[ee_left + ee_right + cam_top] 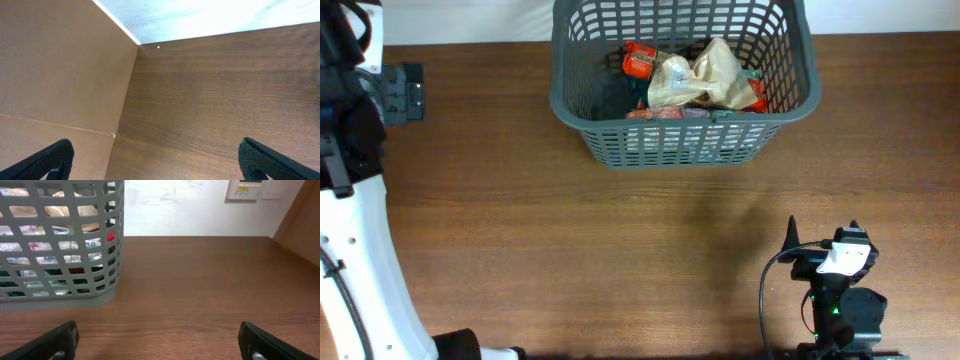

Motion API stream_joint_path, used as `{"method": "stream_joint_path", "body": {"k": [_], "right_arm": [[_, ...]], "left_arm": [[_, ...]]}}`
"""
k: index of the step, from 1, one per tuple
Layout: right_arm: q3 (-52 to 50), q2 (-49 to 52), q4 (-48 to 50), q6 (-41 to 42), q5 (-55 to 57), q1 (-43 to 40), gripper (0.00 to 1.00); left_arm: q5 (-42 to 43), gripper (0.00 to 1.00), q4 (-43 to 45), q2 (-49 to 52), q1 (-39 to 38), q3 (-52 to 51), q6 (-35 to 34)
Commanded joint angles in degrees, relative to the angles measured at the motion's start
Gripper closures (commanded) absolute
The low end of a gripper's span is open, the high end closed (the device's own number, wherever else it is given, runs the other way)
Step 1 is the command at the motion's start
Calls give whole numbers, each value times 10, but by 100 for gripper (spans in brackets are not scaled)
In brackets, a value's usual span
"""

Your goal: Pack container

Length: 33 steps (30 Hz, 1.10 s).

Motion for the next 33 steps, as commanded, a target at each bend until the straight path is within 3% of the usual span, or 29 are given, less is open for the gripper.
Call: {"method": "stream_joint_path", "body": {"k": [1,27,33], "right_arm": [[-6,-6,4,-1,7,-1,1],[-6,-6,4,-1,7,-1,1],[-6,-6,4,-1,7,-1,1]], "left_arm": [[-4,1,0,2,3,0,-10],[-1,1,-8,-2,2,0,-10],[218,1,5,-27,1,-17,-10]]}}
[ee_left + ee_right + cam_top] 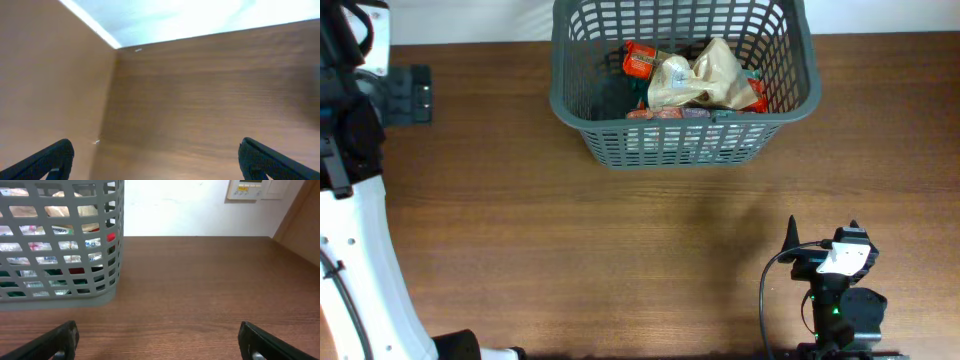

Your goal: Pack container

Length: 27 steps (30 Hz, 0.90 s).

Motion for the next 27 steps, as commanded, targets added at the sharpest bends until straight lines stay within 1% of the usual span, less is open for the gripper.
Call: {"method": "stream_joint_path", "body": {"k": [1,3,5,6,8,12,18,21,24,27], "right_arm": [[-6,-6,4,-1,7,-1,1],[-6,-6,4,-1,7,-1,1],[-6,-6,4,-1,7,-1,1],[-6,-6,4,-1,7,-1,1],[-6,-6,4,-1,7,-1,1],[-6,-6,4,-1,7,-1,1],[-6,-6,4,-1,7,-1,1],[-6,-6,4,-1,7,-1,1],[-6,-6,4,-1,7,-1,1],[-6,-6,4,-1,7,-1,1]], "left_arm": [[196,1,31,-30,1,-20,-8],[282,1,71,-43,-1,-42,-8],[360,1,131,-63,-12,-82,-8],[377,1,160,-73,-20,-102,-8],[381,1,242,-102,-45,-164,-8],[350,1,417,-171,-94,-305,-7],[215,1,675,-294,-147,-559,-7],[191,1,803,-353,-151,-686,-7],[170,1,873,-402,-150,-783,-8],[147,1,907,-456,-150,-871,-7]]}}
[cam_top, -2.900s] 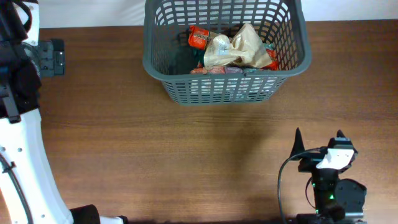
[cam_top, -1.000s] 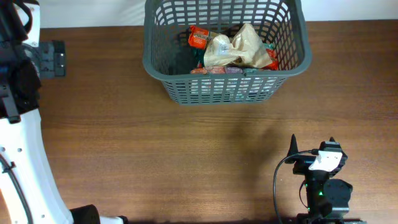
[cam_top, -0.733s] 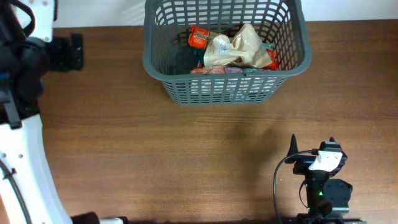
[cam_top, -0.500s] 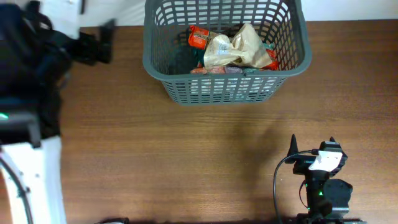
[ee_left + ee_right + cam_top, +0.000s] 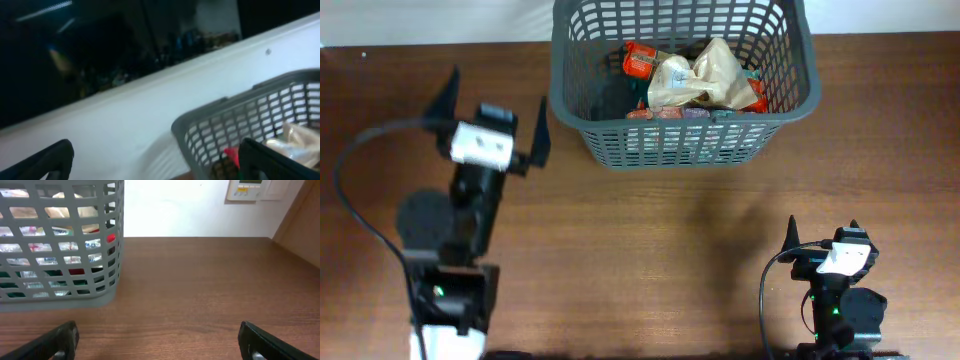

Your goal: Pack container

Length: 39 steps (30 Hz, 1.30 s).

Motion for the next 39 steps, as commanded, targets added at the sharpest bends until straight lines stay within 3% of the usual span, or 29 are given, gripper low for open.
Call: {"method": "stream_joint_path", "body": {"k": [1,16,19,23,39], "right_arm": [[-5,-6,0,0,7,-1,1],[-5,-6,0,0,7,-1,1],[-5,-6,0,0,7,-1,1],[-5,-6,0,0,7,-1,1],[-5,-6,0,0,7,-1,1]], "left_arm": [[-48,1,27,-58,-1,-85,-3],[-75,1,32,-372,38,-342,-6],[-94,1,13,-414,45,-362,-57],[-103,1,-7,-449,51,-384,-104],[-90,1,-44,-491,49,-419,-106]]}}
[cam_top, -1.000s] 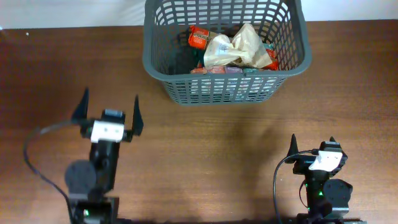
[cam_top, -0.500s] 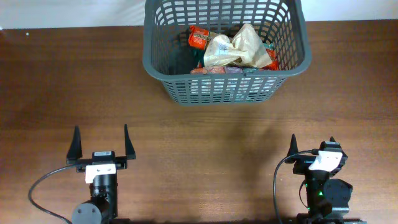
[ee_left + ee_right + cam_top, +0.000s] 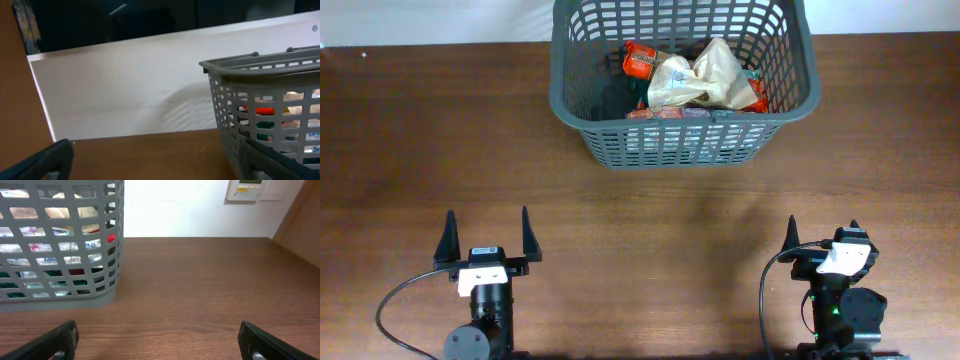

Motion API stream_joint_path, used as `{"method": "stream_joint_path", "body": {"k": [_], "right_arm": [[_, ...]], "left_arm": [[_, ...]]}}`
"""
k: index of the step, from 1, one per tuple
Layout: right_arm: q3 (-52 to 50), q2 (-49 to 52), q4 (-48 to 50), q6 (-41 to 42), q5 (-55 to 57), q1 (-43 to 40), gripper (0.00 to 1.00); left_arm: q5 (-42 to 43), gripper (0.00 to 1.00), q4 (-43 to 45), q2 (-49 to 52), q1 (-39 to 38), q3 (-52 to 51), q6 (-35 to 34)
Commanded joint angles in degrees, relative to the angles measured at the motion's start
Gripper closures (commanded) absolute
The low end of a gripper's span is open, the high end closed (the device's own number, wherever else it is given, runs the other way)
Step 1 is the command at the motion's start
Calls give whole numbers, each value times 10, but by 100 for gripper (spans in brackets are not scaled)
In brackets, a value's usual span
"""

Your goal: Pack container

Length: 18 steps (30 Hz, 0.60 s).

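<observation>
A grey plastic basket (image 3: pixel 585 110) stands at the back middle of the wooden table, holding a crumpled beige bag (image 3: pixel 700 75), an orange-red packet (image 3: pixel 640 60) and other packets. My left gripper (image 3: pixel 487 232) rests open near the front left, nothing between its fingers. My right gripper (image 3: pixel 822 237) rests open near the front right, also empty. The left wrist view shows the basket (image 3: pixel 240 100) ahead to the right; the right wrist view shows the basket (image 3: pixel 60 280) ahead to the left.
Bare wooden table (image 3: pixel 650 230) lies between the basket and both grippers. A white wall (image 3: pixel 170 210) runs behind the table, with a small white panel (image 3: pixel 248 189) on it. A brown board (image 3: pixel 20 90) stands at the table's left side.
My left arm has moved from beside the basket's left side down to the front left of the table, gripper still open. The right arm and the basket's contents are unchanged.
My left arm reached out past the table's far left edge, its wrist view showing a brown panel and table corner. It was then beside the basket's left side, and now rests at the front left. The right gripper stayed open at the front right throughout.
</observation>
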Motion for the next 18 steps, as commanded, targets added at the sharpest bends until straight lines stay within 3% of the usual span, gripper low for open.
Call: {"method": "stream_joint_path", "body": {"k": [1,6,12,18], "right_arm": [[-5,-6,0,0,7,-1,1],[-5,-6,0,0,7,-1,1],[-5,-6,0,0,7,-1,1],[-5,-6,0,0,7,-1,1]], "left_arm": [[4,1,-7,-7,1,-9,-7],[3,1,-66,-7,1,-9,-7],[4,1,-200,-7,1,-9,-7],[4,1,-202,-3,1,-9,-7]]}}
